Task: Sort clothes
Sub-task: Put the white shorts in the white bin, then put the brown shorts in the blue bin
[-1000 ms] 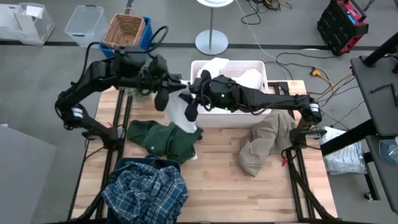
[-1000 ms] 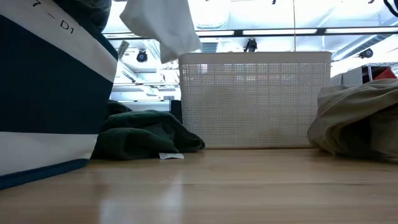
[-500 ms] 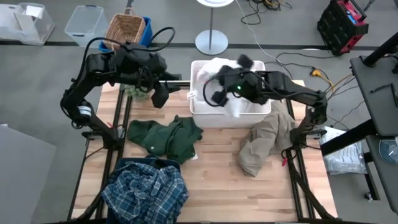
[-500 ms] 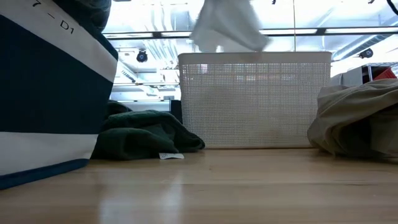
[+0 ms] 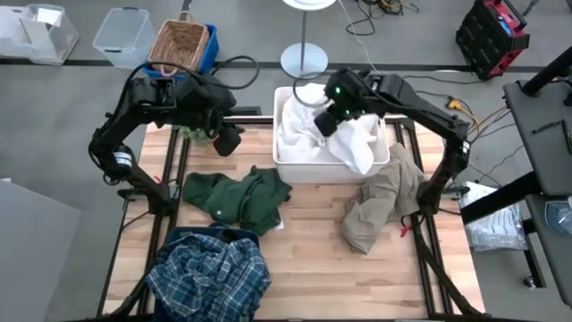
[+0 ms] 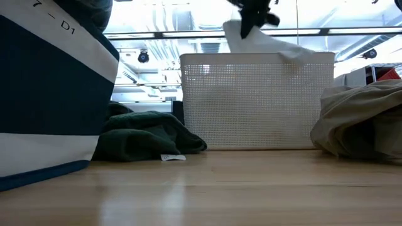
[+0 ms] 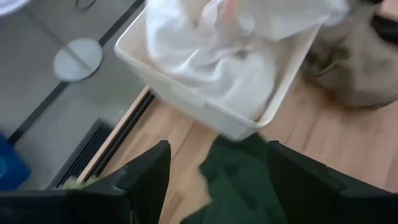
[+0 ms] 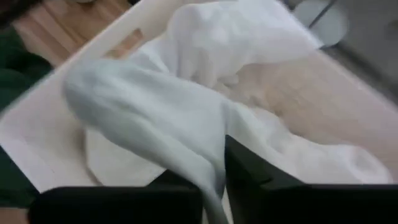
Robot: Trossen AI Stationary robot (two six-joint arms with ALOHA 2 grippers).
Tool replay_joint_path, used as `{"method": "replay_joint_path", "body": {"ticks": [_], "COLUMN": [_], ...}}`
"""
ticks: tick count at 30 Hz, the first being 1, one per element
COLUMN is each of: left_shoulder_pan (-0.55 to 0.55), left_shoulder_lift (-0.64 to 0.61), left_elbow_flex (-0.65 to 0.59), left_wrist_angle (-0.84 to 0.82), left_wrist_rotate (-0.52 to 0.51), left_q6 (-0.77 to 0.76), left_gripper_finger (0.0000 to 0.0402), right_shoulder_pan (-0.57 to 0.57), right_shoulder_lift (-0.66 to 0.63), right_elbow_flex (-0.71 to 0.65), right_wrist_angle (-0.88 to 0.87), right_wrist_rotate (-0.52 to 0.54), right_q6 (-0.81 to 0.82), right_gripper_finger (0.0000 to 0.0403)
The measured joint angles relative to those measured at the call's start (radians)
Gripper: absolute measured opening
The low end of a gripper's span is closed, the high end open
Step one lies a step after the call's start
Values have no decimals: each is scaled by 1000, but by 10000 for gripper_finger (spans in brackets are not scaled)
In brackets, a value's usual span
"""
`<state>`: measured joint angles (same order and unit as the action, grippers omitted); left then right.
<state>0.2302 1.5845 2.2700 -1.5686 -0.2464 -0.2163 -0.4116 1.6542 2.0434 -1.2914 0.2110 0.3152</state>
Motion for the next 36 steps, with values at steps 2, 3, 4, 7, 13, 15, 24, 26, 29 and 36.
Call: {"method": "replay_joint_path", "body": {"ticks": [2,3,4,7,13,15,24,26,29,36], "left_shoulder_pan": [1,1,1,0,1,0,1,1,0,-21], "left_shoulder_lift": [-1,-5,-7,-9,3,8,30,41,65,72], "left_elbow_flex": [-6,-11,-13,-13,-15,-15,-15,-15,-15,-104], "left_wrist_angle": [-1,1,-5,-3,16,16,10,8,1,-3], "left_wrist_rotate": [-7,-7,-7,-7,-23,-54,-97,-93,-53,98], "left_q6": [-4,-3,-2,13,14,15,36,50,81,169], "left_gripper_finger": [243,243,243,243,243,243,242,242,242,242], "right_shoulder_pan": [-44,-61,-74,-99,-73,-52,174,278,450,774], "right_shoulder_lift": [0,0,0,0,-22,-43,-184,-211,-242,-271], "right_elbow_flex": [-19,-28,-36,-49,-37,-35,-50,-71,-126,-336], "right_wrist_angle": [20,24,25,11,12,10,-60,-67,-72,-245], "right_wrist_rotate": [-67,-82,-86,-86,-57,-49,-113,-116,-116,-61], "right_q6": [8,8,7,-1,-19,-23,77,90,107,490], "right_gripper_finger": [67,84,101,156,248,268,295,291,281,255]}}
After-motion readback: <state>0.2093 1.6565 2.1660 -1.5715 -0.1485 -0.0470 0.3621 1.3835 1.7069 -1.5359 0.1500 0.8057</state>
